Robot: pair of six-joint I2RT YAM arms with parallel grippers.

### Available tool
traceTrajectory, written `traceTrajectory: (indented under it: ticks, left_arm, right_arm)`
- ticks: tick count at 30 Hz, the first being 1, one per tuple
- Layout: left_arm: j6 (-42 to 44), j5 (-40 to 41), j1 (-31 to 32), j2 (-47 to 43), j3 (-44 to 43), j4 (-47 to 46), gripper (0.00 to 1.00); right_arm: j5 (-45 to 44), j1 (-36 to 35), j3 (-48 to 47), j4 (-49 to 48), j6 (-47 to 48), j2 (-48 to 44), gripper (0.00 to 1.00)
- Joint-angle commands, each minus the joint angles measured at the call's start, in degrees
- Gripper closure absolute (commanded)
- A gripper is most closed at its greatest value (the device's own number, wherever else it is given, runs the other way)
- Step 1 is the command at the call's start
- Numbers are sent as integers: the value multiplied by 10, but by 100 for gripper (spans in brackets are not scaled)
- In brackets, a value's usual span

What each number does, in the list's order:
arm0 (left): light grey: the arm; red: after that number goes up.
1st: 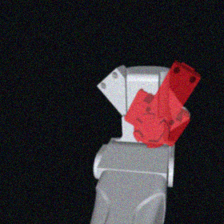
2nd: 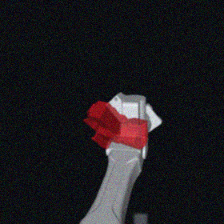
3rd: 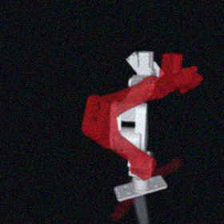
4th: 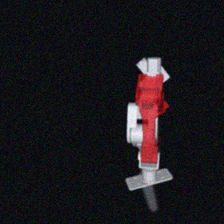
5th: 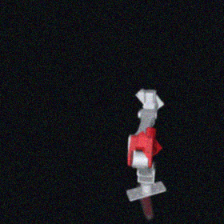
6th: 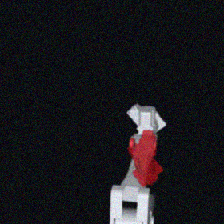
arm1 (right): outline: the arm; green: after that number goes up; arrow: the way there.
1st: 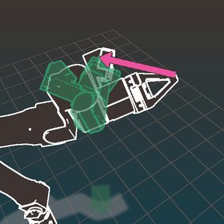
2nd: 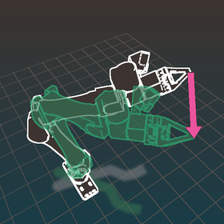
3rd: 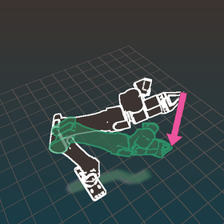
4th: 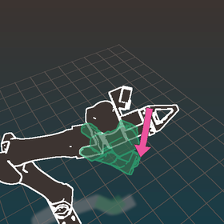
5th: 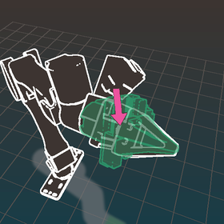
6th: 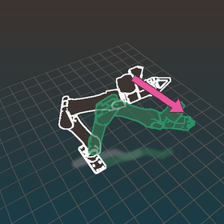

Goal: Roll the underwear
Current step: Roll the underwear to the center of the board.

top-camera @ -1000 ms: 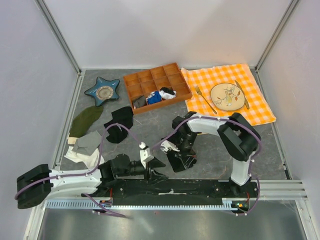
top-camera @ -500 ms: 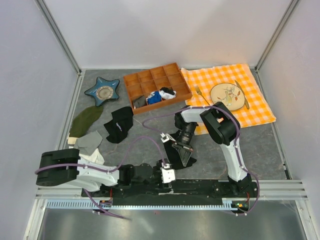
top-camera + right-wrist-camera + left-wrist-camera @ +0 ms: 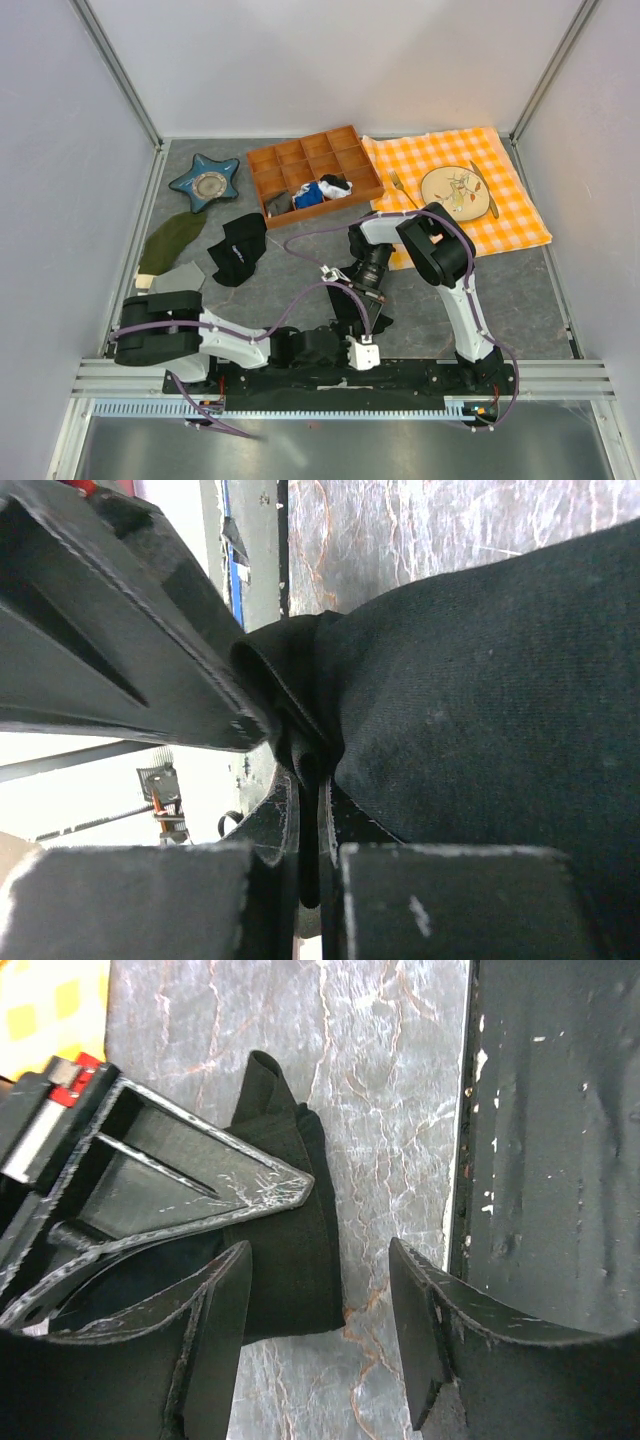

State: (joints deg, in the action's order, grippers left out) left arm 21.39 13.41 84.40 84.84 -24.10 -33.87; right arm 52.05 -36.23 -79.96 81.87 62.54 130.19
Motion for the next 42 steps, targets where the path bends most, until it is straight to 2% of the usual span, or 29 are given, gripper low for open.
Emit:
traceTrajectory:
  ticks: [1,4,8,15,18,19,20,22,29,33,37,39,41,42]
  left_arm:
    - [32,33,5,49,-34,22,37]
    - [26,56,5,73,-46,38,38]
    - [0,75,4,102,-59,62,45]
    - [-44,94,2,134,-68,85,49]
    - [-63,80,-5,143,-78,107,67]
    - [-71,76,-8,147,-79,113,85]
    - [-77,72,-14,148,-80,119,95]
    - [-97,52,-24,147,-77,122,98]
    - [-160,-100,-77,123,-61,125,98]
    - [-201,-217,-122,106,-48,120,98]
    - [-259,-332,-205,92,-25,88,98]
    - [-299,-407,-238,96,-13,77,98]
    - [-326,-449,-274,104,-15,73,98]
    - [-337,-477,-284,120,-18,75,98]
  right_arm:
    - [3,1,-11,-24,16,9,96]
    - [5,2,-10,-23,17,5,95]
    - [6,4,-5,-18,33,-7,90]
    - [18,8,-3,6,62,-18,84]
    - [21,8,-4,17,71,-20,80]
    - [21,8,-3,16,72,-23,77]
    - [20,9,-2,17,72,-32,73]
    - [17,14,-3,17,74,-46,69]
    - [3,77,-34,16,72,-136,55]
    - [-24,113,-54,14,69,-179,53]
    - [-49,124,-35,-14,86,-251,53]
    - [-52,124,-8,-23,141,-284,53]
    - [-48,125,47,-39,191,-333,53]
    - [-42,124,70,-47,242,-351,52]
